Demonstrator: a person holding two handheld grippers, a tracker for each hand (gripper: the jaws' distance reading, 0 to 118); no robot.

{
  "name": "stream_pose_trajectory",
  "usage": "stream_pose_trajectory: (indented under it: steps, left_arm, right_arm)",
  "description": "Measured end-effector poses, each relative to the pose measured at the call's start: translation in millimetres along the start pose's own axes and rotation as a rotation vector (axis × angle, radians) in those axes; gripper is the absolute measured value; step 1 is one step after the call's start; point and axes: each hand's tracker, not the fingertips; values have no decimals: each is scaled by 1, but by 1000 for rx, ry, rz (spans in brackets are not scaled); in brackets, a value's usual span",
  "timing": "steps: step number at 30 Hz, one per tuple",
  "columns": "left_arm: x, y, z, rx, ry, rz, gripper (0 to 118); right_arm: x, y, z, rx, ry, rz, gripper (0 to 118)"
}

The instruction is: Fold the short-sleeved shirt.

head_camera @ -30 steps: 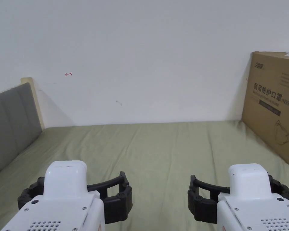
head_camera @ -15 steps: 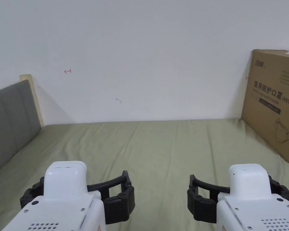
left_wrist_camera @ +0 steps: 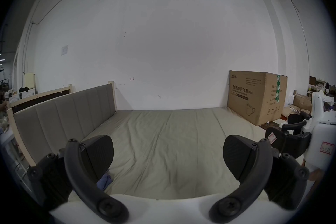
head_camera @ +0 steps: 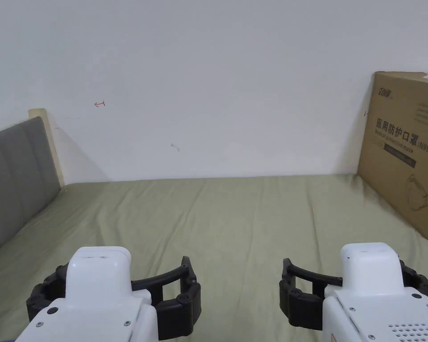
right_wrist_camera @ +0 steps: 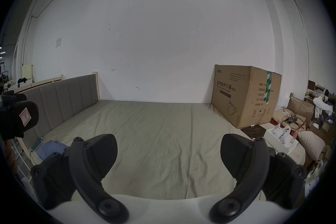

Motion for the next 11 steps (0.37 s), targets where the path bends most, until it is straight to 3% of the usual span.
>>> stream_pose_trajectory:
  steps: [11]
  left_arm:
    - [-4,1,0,7,5,8,118]
  right_arm:
    - [-1,-2,-1,-4,1,0,114]
